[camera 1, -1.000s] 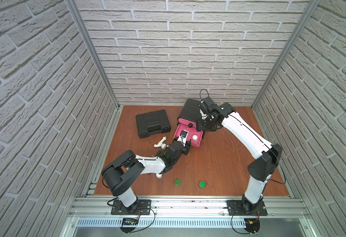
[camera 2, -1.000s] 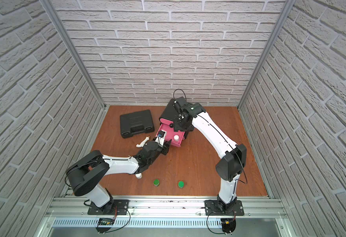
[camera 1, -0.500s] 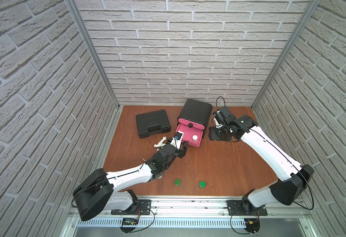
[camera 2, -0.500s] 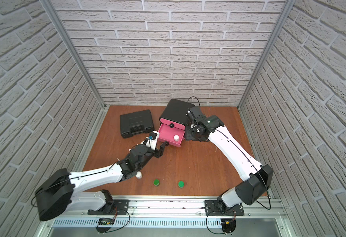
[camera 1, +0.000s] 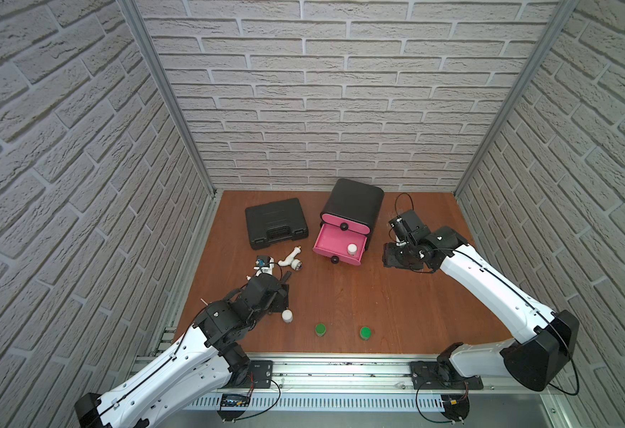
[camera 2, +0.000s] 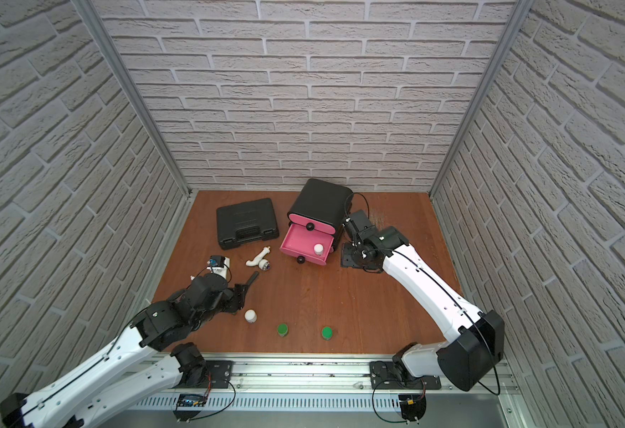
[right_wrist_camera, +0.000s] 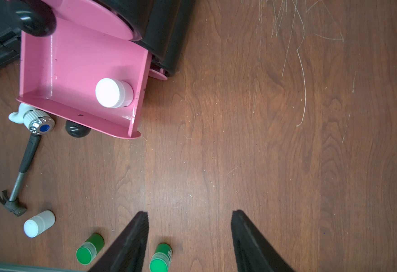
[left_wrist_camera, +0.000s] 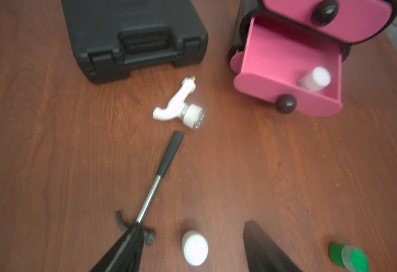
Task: Put the paint cans in the drawer according to color
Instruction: Pick up the paint can at the center of the board.
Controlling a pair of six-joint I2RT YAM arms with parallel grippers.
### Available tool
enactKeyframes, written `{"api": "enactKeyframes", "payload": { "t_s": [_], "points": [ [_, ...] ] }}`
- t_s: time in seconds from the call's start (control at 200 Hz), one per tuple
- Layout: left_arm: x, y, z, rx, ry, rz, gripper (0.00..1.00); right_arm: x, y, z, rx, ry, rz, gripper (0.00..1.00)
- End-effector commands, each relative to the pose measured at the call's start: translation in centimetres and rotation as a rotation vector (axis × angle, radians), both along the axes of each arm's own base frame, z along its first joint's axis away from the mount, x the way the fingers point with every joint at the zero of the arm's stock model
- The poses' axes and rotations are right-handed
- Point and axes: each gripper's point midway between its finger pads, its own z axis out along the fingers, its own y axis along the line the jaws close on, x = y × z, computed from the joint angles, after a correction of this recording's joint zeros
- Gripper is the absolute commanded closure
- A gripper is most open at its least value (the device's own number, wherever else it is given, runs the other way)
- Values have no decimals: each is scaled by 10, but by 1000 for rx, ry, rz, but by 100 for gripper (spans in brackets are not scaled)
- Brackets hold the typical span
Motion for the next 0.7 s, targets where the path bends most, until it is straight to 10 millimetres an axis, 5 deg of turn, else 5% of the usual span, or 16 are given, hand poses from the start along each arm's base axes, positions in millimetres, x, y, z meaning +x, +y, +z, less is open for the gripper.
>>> {"api": "enactKeyframes", "payload": {
  "t_s": [0.0,0.34,0.695],
  "points": [
    [-41,0,-35,8,311,-21,29,9,-4,-12,-4,-19,-62,40],
    [-35,-43,-79,-18,534,-150,38,-7,-7,-36,35,27,-105,40],
    [-30,-33,-110,73,642,-139,32,-21,-19,-43,32,16,-154,39]
  ]
}}
